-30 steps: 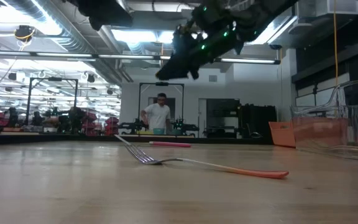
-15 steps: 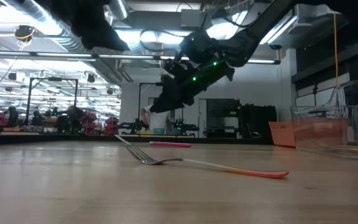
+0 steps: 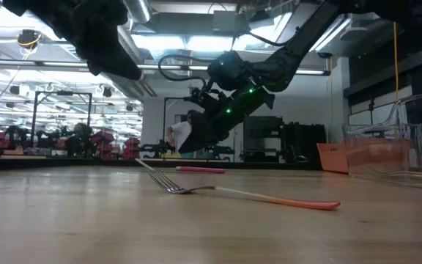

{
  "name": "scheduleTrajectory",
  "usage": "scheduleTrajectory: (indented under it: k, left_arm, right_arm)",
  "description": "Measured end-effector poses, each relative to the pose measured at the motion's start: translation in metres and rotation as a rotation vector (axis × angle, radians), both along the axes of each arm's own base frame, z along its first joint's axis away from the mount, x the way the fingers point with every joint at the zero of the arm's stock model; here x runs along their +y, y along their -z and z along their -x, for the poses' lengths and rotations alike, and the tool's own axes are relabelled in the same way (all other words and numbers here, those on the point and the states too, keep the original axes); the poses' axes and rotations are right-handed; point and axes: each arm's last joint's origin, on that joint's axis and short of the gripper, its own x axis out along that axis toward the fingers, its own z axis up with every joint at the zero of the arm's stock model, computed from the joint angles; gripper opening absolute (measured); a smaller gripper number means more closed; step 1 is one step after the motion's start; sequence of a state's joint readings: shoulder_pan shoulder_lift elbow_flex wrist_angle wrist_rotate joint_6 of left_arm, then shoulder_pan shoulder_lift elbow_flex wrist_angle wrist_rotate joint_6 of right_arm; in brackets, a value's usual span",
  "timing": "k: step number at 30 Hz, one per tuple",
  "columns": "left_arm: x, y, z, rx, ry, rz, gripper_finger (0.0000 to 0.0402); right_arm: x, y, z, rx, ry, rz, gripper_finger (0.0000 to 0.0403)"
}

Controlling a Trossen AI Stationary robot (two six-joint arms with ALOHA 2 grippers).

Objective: Sort silverware by color (type)
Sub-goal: Put the pink fork into the blue bin

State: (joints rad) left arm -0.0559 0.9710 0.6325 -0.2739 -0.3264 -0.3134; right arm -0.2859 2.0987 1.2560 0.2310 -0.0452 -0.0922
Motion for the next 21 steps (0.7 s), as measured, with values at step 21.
scheduleTrajectory:
  k: [21]
  left_arm:
    - [-0.0001,0.0015,-0.0014,-0.034,0.0,0.003,0.0077]
  right_arm:
    - [0.0038,0.0088,0.007,0.143,0.0,-0.014,0.0152]
